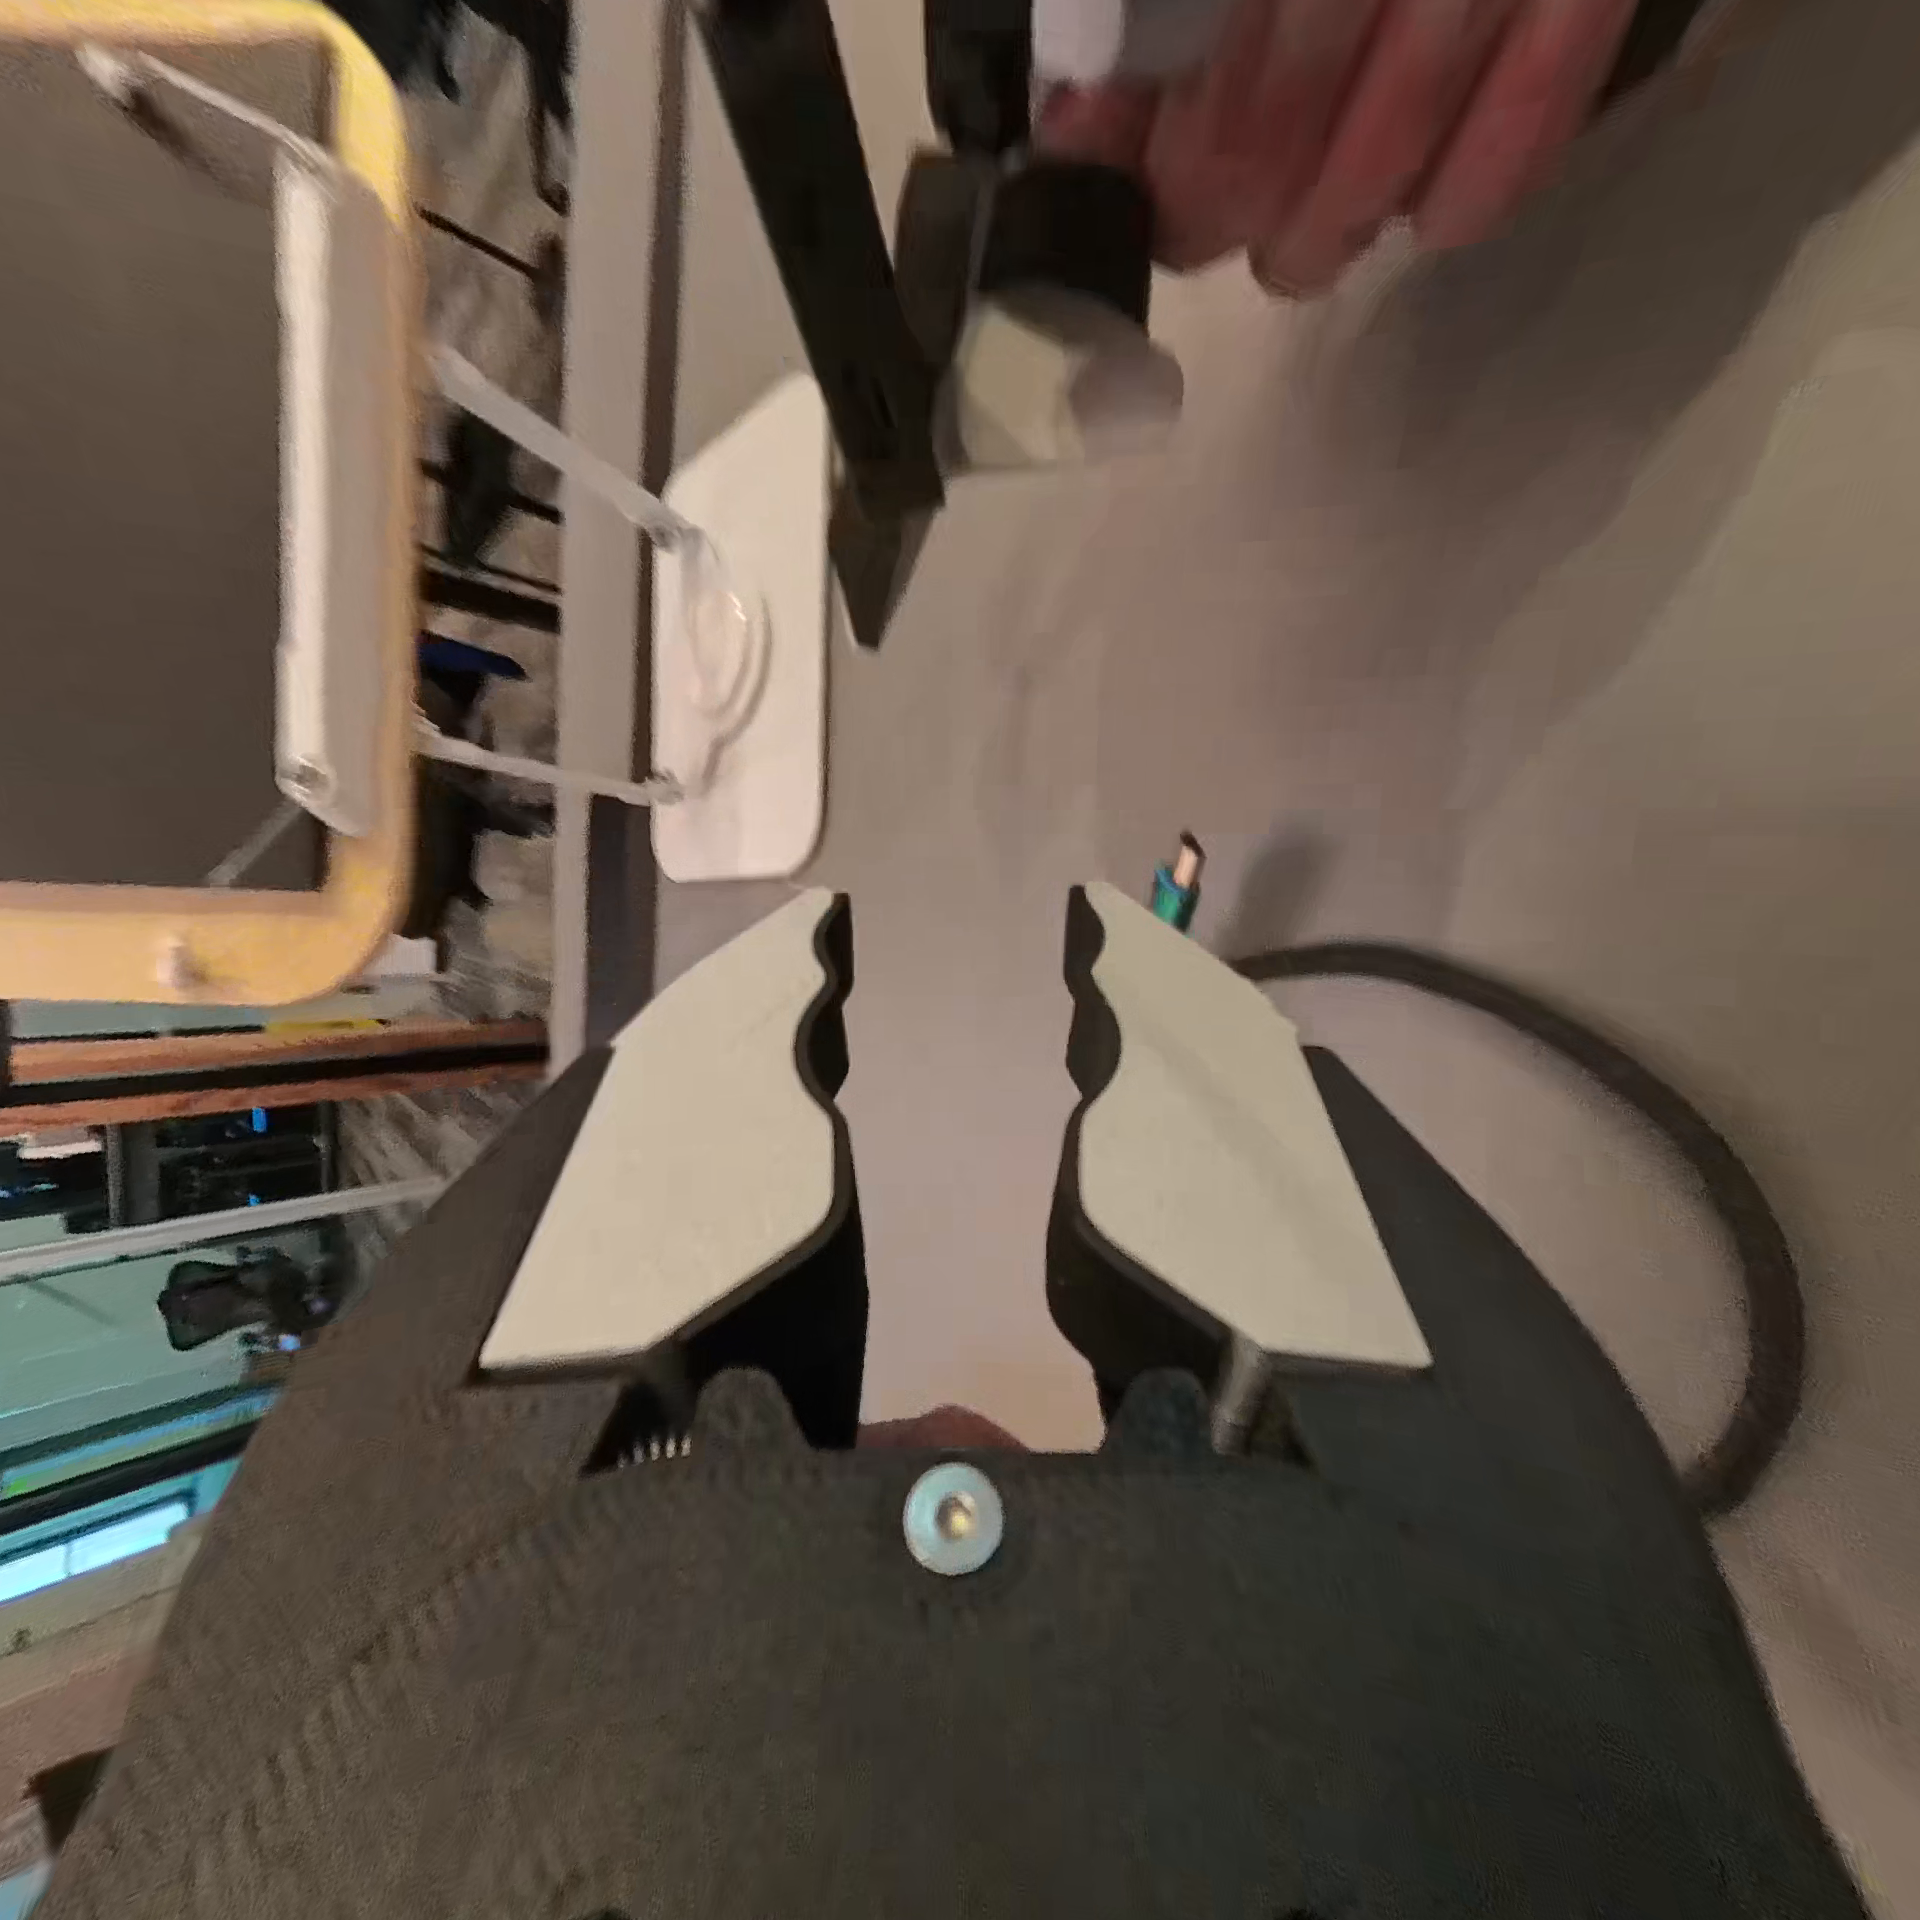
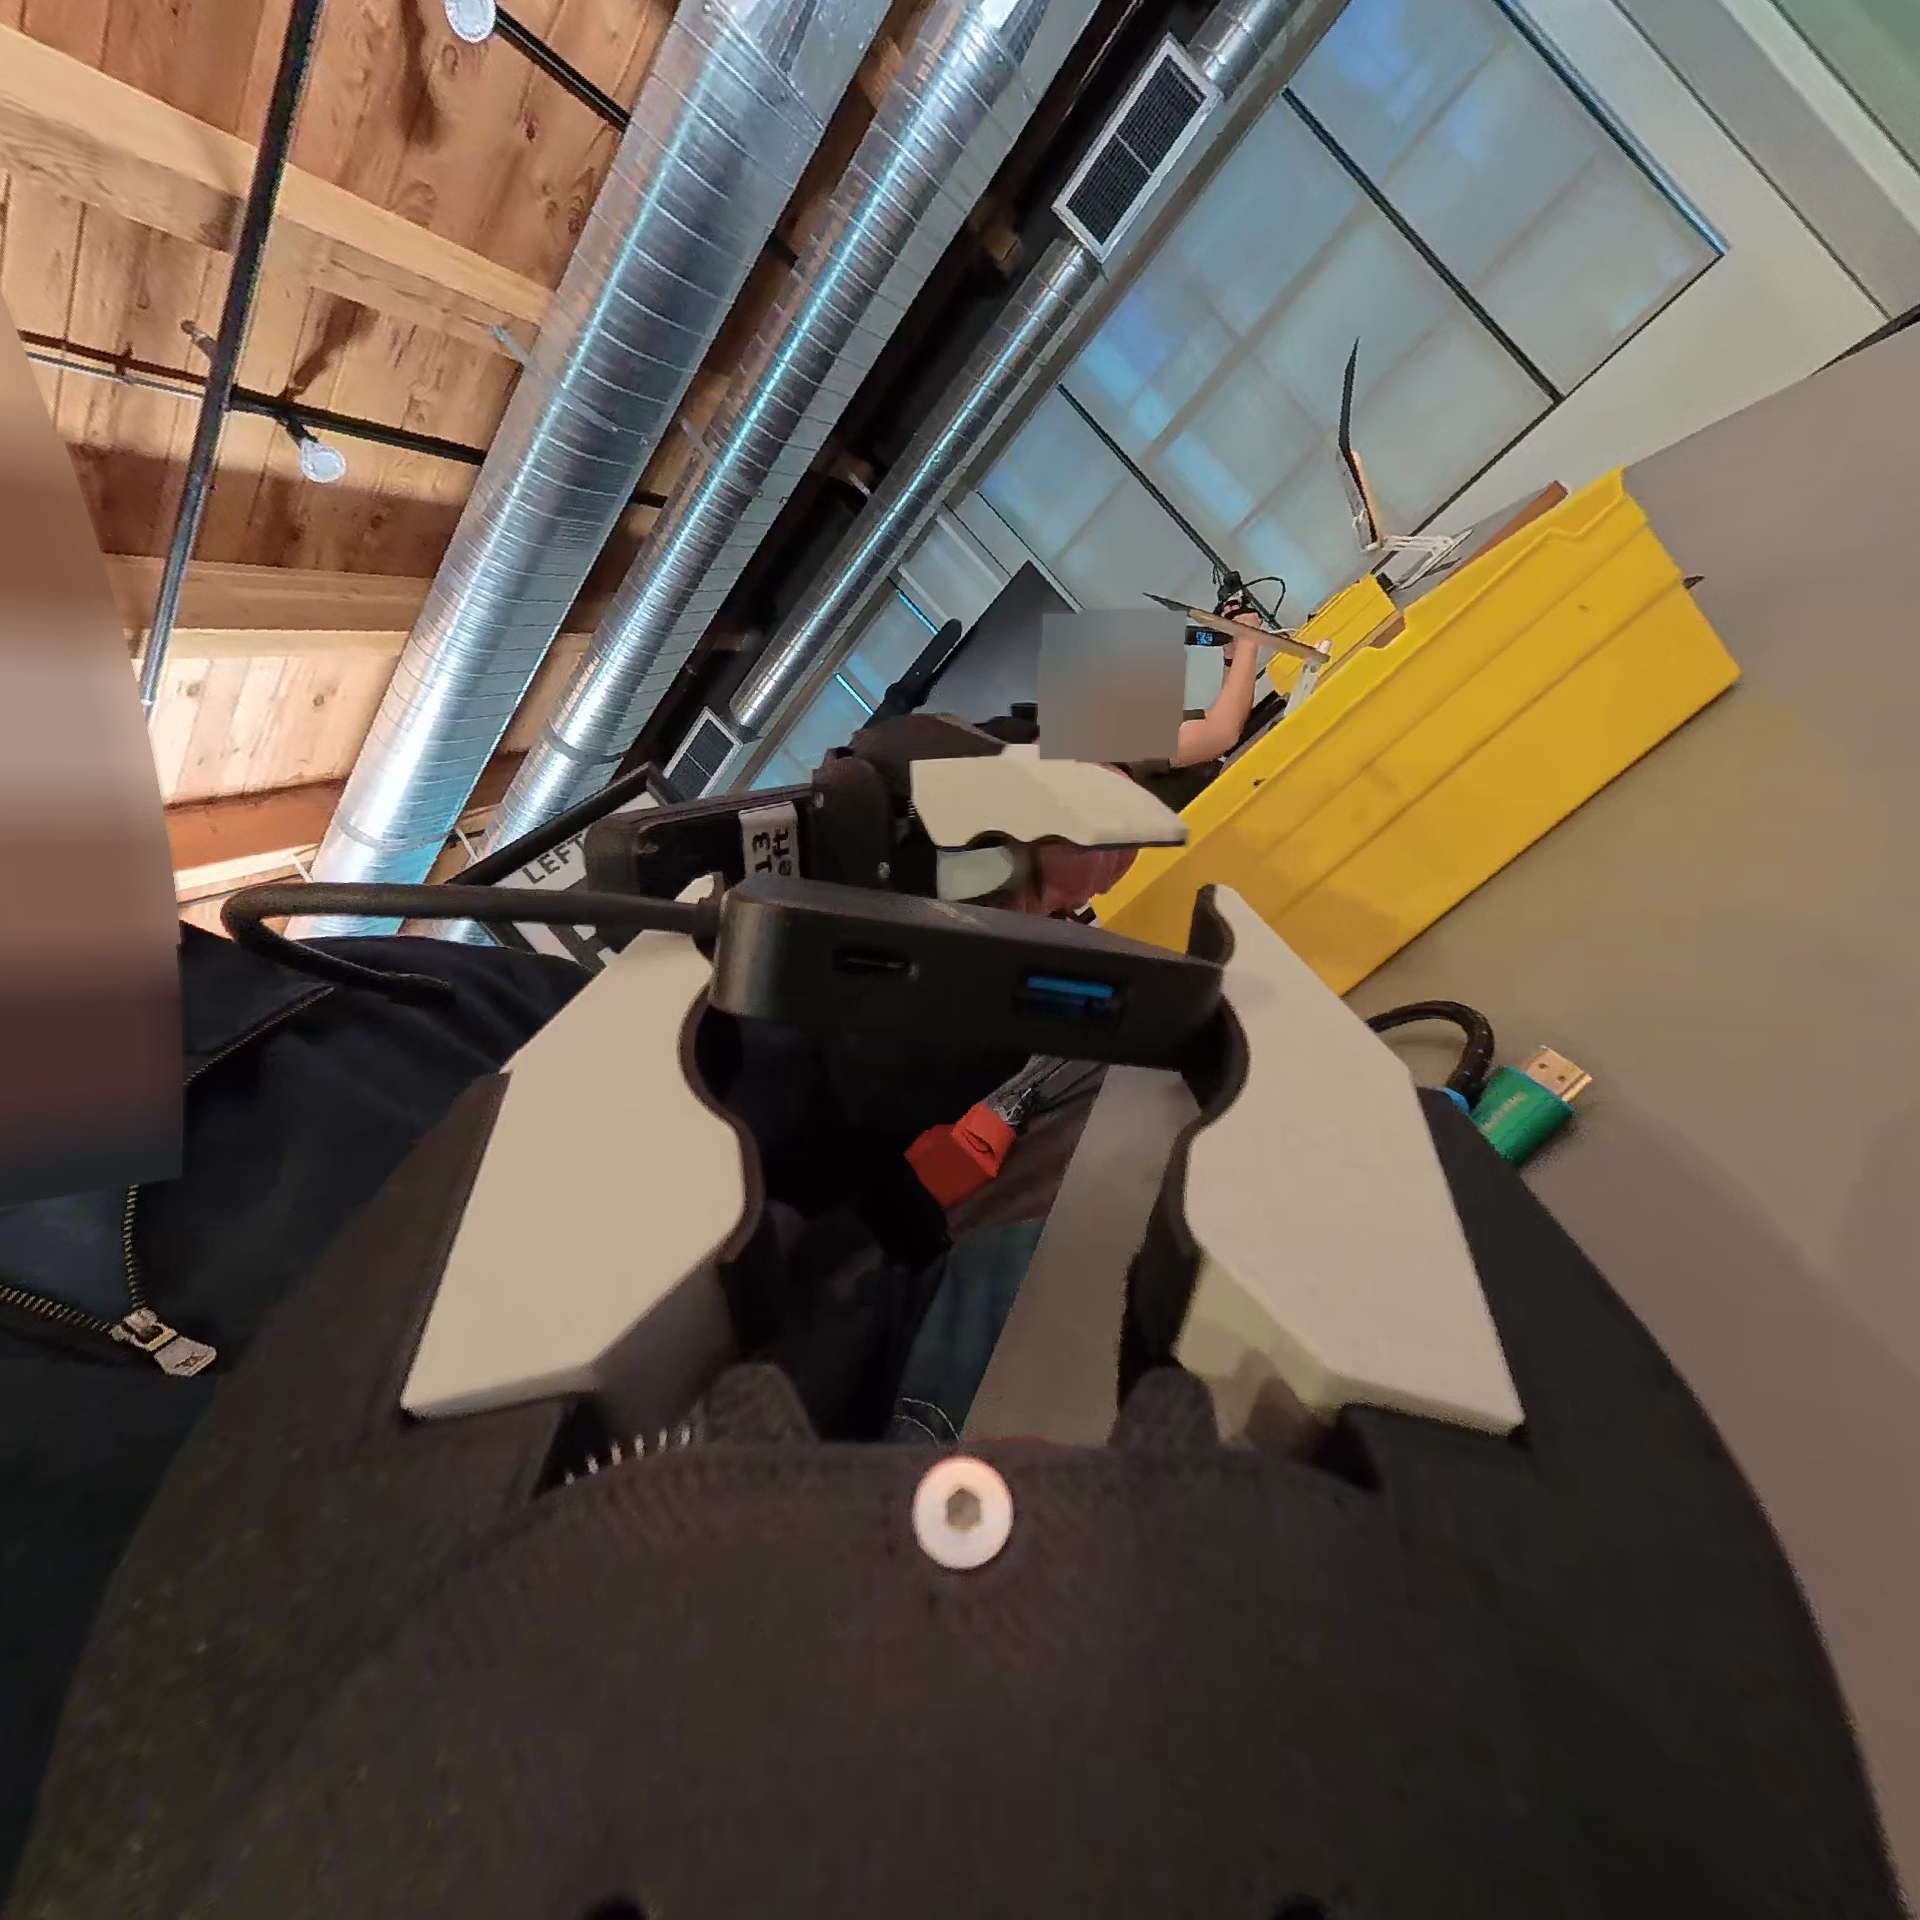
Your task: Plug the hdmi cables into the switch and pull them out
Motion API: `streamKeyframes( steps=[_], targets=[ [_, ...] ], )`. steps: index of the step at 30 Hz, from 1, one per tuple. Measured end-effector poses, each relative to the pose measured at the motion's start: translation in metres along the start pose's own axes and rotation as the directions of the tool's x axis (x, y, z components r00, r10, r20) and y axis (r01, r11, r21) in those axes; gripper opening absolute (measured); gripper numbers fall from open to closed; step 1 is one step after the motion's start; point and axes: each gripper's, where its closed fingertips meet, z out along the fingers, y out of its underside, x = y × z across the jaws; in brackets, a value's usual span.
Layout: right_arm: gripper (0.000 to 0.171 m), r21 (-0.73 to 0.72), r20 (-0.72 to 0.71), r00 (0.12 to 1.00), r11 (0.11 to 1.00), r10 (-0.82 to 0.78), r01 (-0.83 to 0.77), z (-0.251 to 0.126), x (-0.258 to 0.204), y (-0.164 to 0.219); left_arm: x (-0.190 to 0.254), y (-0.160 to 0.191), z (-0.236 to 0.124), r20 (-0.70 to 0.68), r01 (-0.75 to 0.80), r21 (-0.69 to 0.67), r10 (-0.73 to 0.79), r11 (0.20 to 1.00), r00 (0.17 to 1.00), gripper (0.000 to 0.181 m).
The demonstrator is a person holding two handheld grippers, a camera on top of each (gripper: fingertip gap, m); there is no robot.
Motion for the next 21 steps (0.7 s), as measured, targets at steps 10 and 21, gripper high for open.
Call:
streamKeyframes(
  steps=[10, 21],
  targets=[
    [0.086, 0.008, -0.003, 1.000, 1.000, 0.017, -0.017, -0.007, 0.009, 0.005, 0.045, 0.046, 0.036, -0.197, 0.031, -0.213, -0.074, 0.977, 0.977, 0.031],
    [0.086, 0.025, 0.010, 1.000, 1.000, 0.009, -0.009, -0.012, 0.008, 0.003, 0.053, 0.040, 0.043, -0.172, 0.105, -0.341, -0.172, 0.934, 0.970, 0.025]
  ],
)
